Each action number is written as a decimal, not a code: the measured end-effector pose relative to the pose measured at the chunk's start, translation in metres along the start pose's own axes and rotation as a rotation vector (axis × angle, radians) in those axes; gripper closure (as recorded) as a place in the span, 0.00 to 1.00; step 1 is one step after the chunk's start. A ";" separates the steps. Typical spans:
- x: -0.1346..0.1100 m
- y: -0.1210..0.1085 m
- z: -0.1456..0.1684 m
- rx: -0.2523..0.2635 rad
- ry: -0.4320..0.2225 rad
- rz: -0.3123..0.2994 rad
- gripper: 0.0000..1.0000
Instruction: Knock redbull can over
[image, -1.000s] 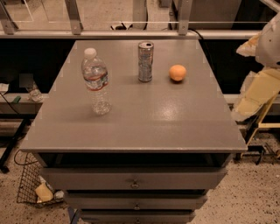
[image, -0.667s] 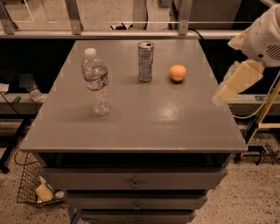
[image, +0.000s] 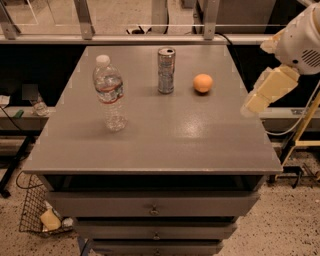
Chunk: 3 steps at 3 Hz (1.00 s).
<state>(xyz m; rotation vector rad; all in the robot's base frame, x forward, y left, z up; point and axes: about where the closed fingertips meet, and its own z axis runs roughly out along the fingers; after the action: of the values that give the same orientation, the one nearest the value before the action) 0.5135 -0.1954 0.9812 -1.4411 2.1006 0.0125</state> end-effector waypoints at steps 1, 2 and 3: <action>-0.016 -0.009 0.011 0.014 -0.063 0.026 0.00; -0.062 -0.040 0.033 0.028 -0.221 0.075 0.00; -0.105 -0.060 0.048 0.003 -0.336 0.095 0.00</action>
Offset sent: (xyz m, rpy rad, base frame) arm 0.1254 0.0799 0.0422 0.4109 -0.1802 -0.0062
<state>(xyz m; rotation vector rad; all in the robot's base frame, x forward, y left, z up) 0.6129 -0.1150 1.0089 -1.2382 1.8876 0.2693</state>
